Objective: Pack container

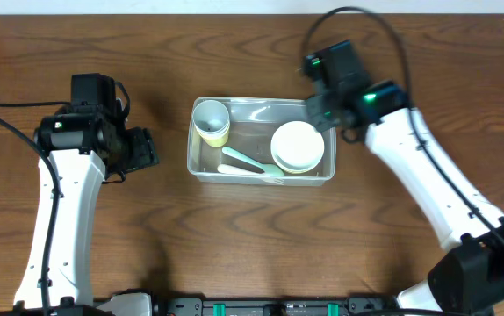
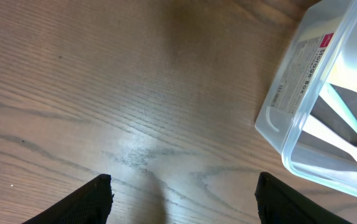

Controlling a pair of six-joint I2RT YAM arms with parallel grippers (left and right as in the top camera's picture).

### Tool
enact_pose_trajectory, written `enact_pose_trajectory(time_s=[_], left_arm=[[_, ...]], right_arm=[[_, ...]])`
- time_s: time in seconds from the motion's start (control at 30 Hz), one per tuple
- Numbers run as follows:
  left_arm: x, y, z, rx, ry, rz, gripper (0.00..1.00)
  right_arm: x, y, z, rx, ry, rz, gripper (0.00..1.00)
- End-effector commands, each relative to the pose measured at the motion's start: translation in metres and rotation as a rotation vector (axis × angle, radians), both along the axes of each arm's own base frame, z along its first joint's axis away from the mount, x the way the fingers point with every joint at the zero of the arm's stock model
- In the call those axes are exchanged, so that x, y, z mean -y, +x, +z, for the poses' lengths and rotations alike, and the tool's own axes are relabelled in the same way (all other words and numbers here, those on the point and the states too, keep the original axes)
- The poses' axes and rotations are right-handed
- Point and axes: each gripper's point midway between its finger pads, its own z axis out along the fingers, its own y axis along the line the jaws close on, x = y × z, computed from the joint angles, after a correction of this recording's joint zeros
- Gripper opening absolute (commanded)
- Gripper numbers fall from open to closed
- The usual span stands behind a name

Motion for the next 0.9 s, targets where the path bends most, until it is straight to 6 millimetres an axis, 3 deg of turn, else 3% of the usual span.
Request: enact_pose_trajectory(time_s=[0.0,0.07,0.2,0.47,0.6,0.87], left_arm=[[0.000,-0.001,0.003,0.011,0.004,-0.014,0.74],[0.000,-0.001,0.003,0.011,0.004,-0.014,0.75],[0.000,-0.001,0.003,0.011,0.004,-0.014,0.75],[0.000,-0.001,0.003,0.011,0.004,-0.014,0.75],[0.000,-0.001,0.003,0.011,0.004,-0.013,0.75],[0.000,-0.001,0.003,0.010,0.004,-0.014,0.74]], right_arm=[[0.026,-0.004,-0.022,-0.113,0.091,-0.226,0.01],[0.025,-0.011,-0.035,-0.189,0.128,-0.210,0.01],[0.004,-0.019,-0.048,-0.263,0.172,-0.063,0.01],[-0.022,-0.013,-0.045,-0.202,0.159,0.050,0.01],[-0.015,-0.009,-0.054,-0.208,0.123,-0.014,0.01],[-0.011,-0.004,-0.100,-0.285,0.076,-0.053,0.01]])
